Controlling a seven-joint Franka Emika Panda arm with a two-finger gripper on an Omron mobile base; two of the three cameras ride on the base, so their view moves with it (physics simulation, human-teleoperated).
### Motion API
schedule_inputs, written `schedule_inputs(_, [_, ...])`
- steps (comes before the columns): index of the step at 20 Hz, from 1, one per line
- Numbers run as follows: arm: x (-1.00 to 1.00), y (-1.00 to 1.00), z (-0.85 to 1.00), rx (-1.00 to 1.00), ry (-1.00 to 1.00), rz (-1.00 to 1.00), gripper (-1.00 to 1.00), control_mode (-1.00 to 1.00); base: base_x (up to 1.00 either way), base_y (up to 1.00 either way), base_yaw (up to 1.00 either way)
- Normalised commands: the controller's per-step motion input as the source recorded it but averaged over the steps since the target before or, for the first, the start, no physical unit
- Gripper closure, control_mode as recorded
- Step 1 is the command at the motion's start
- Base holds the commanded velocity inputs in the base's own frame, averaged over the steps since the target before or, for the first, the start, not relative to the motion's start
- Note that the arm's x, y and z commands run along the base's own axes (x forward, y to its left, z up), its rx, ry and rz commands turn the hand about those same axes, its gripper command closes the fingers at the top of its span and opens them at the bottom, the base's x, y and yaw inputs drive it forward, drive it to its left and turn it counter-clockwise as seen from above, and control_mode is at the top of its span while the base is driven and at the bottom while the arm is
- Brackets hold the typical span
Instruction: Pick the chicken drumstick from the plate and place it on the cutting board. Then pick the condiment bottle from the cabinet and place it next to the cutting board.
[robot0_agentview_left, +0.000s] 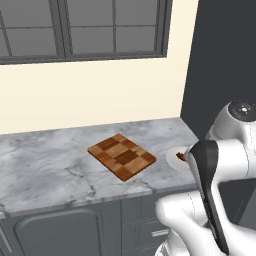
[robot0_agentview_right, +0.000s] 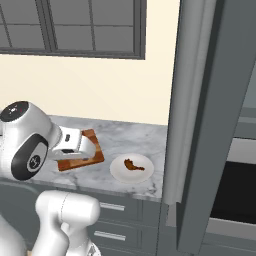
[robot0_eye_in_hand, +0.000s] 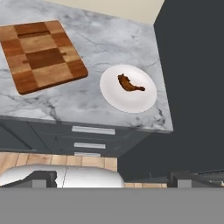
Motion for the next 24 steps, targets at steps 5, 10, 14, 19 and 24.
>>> schedule_inputs(5, [0.24, -0.15, -0.2, 0.0, 0.0, 0.0, -1.0, -1.0, 0.0, 0.0, 0.0])
schedule_inputs(10, [0.24, -0.13, -0.23, 0.0, 0.0, 0.0, -1.0, -1.0, 0.0, 0.0, 0.0])
schedule_inputs(14, [0.27, -0.09, -0.23, 0.0, -0.05, 0.0, -1.0, -1.0, 0.0, 0.0, 0.0])
schedule_inputs(19, [0.22, -0.09, -0.32, 0.0, -0.05, 0.0, -1.0, -1.0, 0.0, 0.0, 0.0])
schedule_inputs(24, [0.17, -0.08, -0.39, -0.02, -0.02, 0.0, -1.0, -1.0, 0.0, 0.0, 0.0])
